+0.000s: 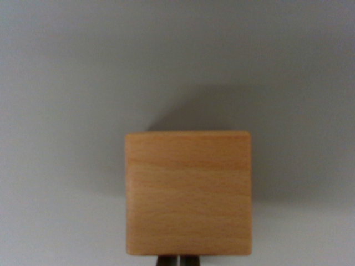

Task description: Push wooden cube

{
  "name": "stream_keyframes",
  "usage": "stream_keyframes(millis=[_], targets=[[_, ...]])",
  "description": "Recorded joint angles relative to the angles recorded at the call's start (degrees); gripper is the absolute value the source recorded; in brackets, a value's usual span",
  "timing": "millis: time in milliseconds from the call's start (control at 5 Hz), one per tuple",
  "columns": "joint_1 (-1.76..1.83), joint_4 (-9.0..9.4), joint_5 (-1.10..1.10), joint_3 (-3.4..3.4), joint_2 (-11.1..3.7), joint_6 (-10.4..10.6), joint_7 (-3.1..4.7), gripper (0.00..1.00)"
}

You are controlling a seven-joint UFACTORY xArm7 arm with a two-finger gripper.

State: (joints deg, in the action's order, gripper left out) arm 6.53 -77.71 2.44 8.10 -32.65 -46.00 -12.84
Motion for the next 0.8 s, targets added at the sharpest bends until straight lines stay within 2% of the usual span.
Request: stream_keyframes(millis=[200,800], targets=[[-0.01,-1.47,0.12,-0.12,-0.92,-0.6,0.10,1.00],[-0.02,-2.45,0.20,-0.21,-1.54,-0.9,0.17,1.00]])
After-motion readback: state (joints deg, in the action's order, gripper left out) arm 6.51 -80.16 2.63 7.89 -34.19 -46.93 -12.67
